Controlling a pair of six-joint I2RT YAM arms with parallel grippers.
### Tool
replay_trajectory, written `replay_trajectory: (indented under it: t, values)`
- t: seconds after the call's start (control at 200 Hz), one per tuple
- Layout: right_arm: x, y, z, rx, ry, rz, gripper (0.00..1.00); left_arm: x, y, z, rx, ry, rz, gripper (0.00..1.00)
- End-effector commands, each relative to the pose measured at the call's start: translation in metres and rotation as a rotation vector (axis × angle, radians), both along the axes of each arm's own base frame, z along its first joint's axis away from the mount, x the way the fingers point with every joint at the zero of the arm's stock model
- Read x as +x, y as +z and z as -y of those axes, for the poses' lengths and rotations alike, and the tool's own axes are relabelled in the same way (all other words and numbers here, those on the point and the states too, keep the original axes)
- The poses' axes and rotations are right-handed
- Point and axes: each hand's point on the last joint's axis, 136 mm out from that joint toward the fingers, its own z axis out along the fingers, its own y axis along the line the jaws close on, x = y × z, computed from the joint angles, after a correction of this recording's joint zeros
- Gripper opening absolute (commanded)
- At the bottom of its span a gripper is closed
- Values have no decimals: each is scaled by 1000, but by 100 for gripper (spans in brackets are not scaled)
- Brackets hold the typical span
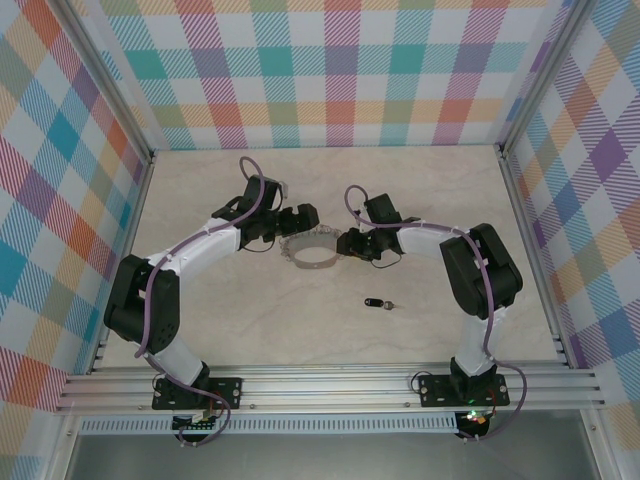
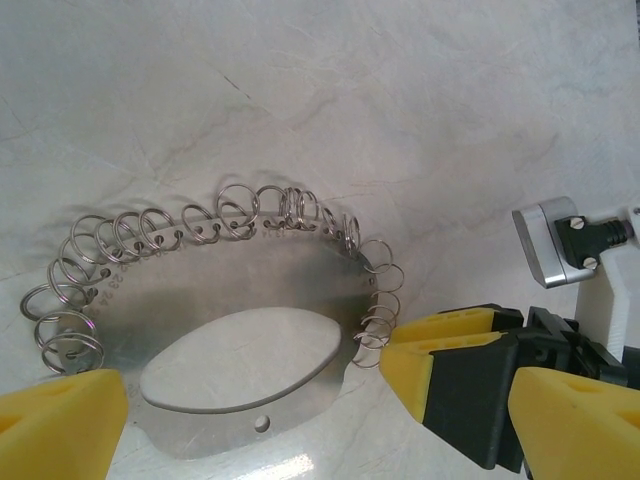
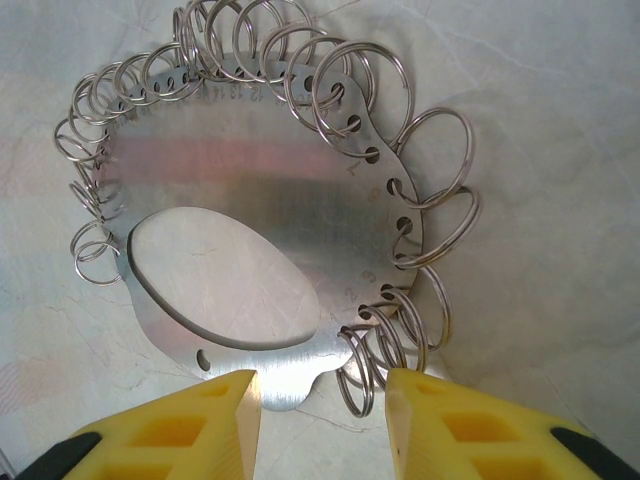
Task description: Put the keys on the keyring
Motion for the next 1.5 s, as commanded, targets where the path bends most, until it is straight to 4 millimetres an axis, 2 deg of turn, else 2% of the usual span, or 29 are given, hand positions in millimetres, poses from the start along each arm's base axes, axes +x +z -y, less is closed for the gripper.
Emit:
replay_trajectory:
  t: [0.0,0.215,0.475,0.67,0.86,1.19,1.495]
  values:
    - [2,8,0,-4,10,27,38,9,19,5,-43,-4,45,98]
    - [0,5,-4,14,24,9,37,9,18,6,-50,-6,45,98]
    - [-1,4,-12,48,46,-8,29,8,16,6,-51,-5,43,98]
    - [-2,3,-16,52,56,-21,29,8,17,6,-54,-6,47,98]
    - [-5,0,-13,35,45,-25,31,7,15,6,-56,-9,44,98]
    - [-5,22,-2,7,21,39,31,7,17,8,-66,-16,46,98]
    - [-3,13,-1,-20,23,22,32,6,17,8,-69,-19,47,99]
